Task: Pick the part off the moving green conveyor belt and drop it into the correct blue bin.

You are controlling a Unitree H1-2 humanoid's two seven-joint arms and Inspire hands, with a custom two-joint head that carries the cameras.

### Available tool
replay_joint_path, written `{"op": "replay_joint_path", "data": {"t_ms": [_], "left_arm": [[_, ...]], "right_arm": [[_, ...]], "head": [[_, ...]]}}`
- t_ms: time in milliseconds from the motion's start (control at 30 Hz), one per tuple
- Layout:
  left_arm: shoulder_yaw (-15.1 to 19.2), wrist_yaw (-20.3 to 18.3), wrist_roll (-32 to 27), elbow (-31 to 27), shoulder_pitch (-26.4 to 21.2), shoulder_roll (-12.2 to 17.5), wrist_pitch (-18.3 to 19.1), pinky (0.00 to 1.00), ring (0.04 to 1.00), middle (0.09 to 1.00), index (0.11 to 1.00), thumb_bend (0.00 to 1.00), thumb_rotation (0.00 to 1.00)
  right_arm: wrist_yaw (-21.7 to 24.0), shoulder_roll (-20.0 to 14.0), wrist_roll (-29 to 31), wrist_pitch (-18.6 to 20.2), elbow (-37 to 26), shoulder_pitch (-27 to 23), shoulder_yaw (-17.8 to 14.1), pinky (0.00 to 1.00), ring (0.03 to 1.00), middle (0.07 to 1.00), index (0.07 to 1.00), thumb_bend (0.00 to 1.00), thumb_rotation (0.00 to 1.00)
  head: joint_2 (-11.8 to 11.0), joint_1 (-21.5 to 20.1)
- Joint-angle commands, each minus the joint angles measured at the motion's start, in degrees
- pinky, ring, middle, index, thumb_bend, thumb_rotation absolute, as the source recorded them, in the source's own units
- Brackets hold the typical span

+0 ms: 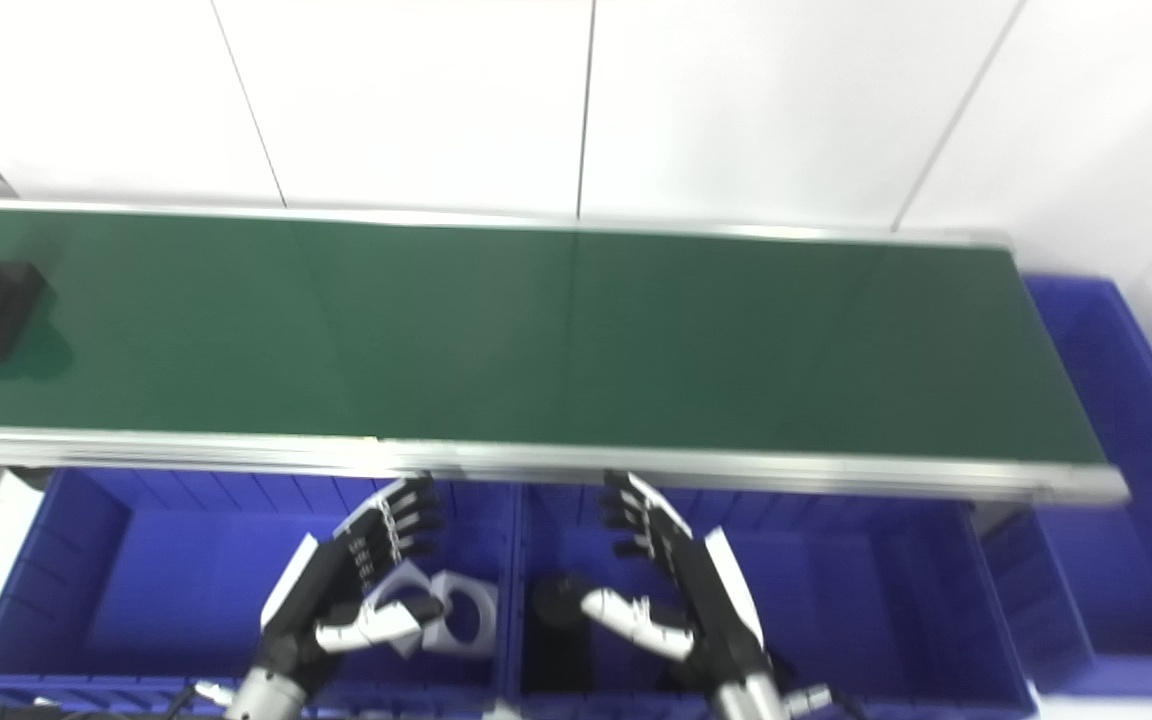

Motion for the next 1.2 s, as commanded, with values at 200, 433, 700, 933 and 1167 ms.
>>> {"op": "replay_joint_path", "data": {"t_ms": [200,433,700,933,1167], "left_arm": [[-0.28,0.14,0.06,2.3,-1.63,-0.3,-4.27,0.75,0.807,0.839,0.85,0.95,0.32],[-0.06,0.23,0.02,5.2,-2.64,-0.46,-6.02,0.72,0.793,0.825,0.835,0.96,0.3],[-0.09,0.86,0.87,8.04,-3.79,-0.52,-7.64,0.71,0.772,0.811,0.821,0.99,0.3],[-0.08,1.23,1.6,10.8,-4.91,-0.84,-9.8,0.67,0.749,0.793,0.807,1.0,0.31],[-0.08,1.59,1.92,12.21,-5.69,-1.09,-10.11,0.65,0.735,0.783,0.799,1.0,0.33]], "right_arm": [[-0.72,0.35,-0.19,-5.53,0.26,-0.46,-0.21,0.71,0.796,0.835,0.882,0.49,0.26],[-0.58,0.42,0.33,-6.91,1.91,-0.81,-0.39,0.7,0.793,0.835,0.887,0.48,0.21],[-0.53,0.72,1.0,-7.73,3.96,-1.54,-0.96,0.7,0.789,0.829,0.888,0.49,0.23],[-0.38,0.35,1.06,-8.76,6.03,-2.22,-1.33,0.7,0.786,0.825,0.89,0.5,0.27],[-0.12,0.32,2.21,-10.39,7.9,-2.76,-1.75,0.72,0.802,0.834,0.896,0.53,0.3]], "head": [[-3.85,1.38],[-6.99,3.34],[-9.68,5.49],[-12.28,7.68],[-13.26,8.56]]}}
